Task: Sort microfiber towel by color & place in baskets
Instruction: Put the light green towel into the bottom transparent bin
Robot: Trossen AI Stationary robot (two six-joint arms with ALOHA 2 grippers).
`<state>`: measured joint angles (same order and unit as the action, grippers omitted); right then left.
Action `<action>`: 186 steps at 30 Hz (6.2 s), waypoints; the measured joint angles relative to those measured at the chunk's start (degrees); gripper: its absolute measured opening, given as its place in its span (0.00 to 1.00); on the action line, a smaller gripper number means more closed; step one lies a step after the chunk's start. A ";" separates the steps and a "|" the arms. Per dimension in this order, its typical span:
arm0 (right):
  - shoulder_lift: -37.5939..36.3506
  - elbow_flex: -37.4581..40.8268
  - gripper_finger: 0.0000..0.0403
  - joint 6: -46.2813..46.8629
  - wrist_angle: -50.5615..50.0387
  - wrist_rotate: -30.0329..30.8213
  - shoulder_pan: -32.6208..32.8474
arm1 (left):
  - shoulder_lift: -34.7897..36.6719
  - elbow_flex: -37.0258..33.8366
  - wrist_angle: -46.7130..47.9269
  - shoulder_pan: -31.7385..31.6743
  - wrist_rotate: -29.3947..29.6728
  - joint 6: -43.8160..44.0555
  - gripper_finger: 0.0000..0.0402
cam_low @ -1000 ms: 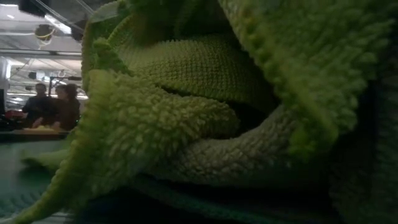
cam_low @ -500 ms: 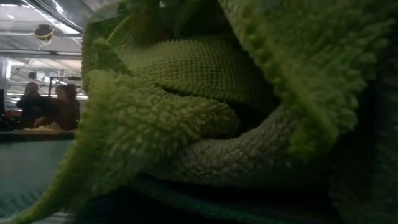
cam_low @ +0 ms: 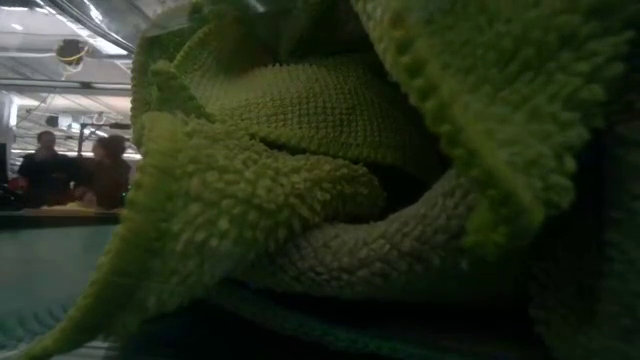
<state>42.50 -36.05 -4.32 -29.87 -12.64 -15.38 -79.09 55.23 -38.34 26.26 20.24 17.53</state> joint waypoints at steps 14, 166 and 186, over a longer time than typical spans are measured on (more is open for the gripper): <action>0.00 0.00 0.36 0.00 0.00 0.02 -0.02 | -6.82 8.76 6.42 5.36 3.65 -2.83 0.00; 0.00 0.00 0.36 -0.07 -0.23 0.02 -0.02 | -26.57 14.48 23.82 -1.42 -33.12 28.56 0.34; 0.01 0.00 0.36 -0.07 -0.24 0.02 -0.01 | -24.74 14.46 35.12 -6.92 -16.25 31.44 0.34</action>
<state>42.52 -36.05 -4.38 -30.11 -12.62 -15.38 -103.83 69.69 -3.22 19.34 3.99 48.97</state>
